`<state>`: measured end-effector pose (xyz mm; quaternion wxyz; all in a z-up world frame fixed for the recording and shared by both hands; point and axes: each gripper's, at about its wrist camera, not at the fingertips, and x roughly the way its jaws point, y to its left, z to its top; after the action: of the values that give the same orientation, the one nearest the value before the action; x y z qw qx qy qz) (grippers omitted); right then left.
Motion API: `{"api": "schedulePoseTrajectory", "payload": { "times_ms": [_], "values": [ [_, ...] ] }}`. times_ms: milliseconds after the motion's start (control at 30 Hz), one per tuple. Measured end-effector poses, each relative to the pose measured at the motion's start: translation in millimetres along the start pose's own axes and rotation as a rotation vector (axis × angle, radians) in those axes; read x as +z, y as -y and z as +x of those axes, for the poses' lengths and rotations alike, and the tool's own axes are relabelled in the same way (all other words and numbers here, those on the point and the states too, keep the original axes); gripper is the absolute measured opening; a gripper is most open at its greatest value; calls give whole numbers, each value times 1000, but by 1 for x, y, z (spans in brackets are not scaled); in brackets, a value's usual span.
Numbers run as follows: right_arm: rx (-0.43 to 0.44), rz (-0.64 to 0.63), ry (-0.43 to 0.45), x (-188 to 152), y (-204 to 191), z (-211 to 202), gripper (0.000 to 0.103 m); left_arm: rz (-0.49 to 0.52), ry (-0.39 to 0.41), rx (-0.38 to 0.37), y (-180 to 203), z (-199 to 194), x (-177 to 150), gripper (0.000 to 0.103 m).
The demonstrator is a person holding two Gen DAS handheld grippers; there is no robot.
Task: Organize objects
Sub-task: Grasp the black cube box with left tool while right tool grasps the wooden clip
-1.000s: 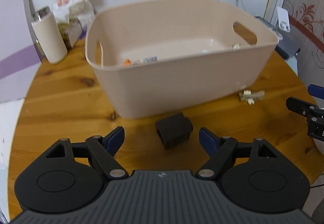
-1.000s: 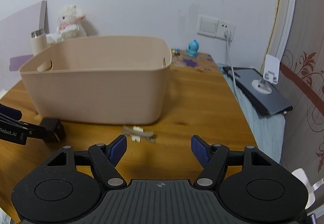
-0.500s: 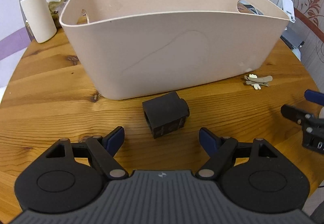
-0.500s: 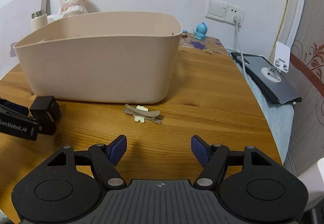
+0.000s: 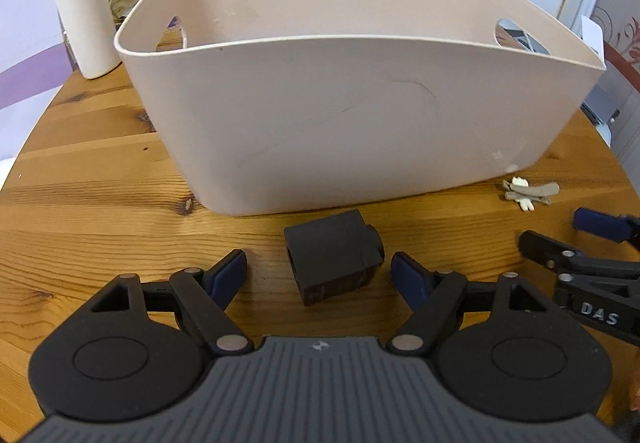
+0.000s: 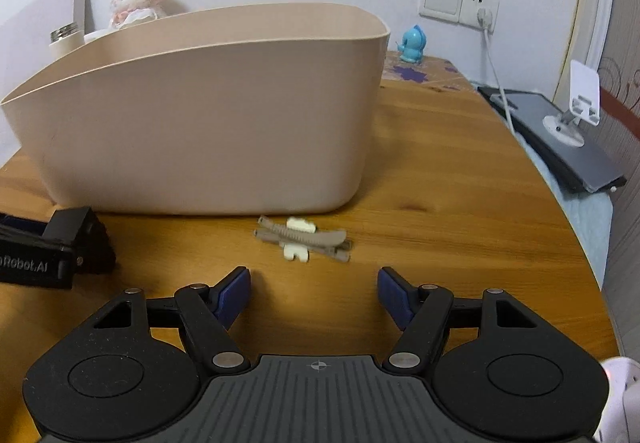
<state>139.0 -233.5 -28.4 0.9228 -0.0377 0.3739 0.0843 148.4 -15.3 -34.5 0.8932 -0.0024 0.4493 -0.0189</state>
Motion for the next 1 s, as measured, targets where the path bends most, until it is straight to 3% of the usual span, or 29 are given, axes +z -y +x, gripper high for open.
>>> {"api": "schedulePoseTrajectory", "payload": {
  "times_ms": [333, 533, 667, 1000],
  "values": [
    [-19, 28, 60, 6, -6, 15, 74, 2, 7, 27, 0, 6, 6, 76],
    [-31, 41, 71, 10, -7, 18, 55, -8, 9, 37, 1, 6, 10, 68],
    [-35, 43, 76, 7, -9, 15, 55, -27, 20, 38, -4, 4, 10, 54],
    [-24, 57, 71, -4, -9, -2, 55, -29, 53, 15, -9, -1, -1, 54]
  ]
}}
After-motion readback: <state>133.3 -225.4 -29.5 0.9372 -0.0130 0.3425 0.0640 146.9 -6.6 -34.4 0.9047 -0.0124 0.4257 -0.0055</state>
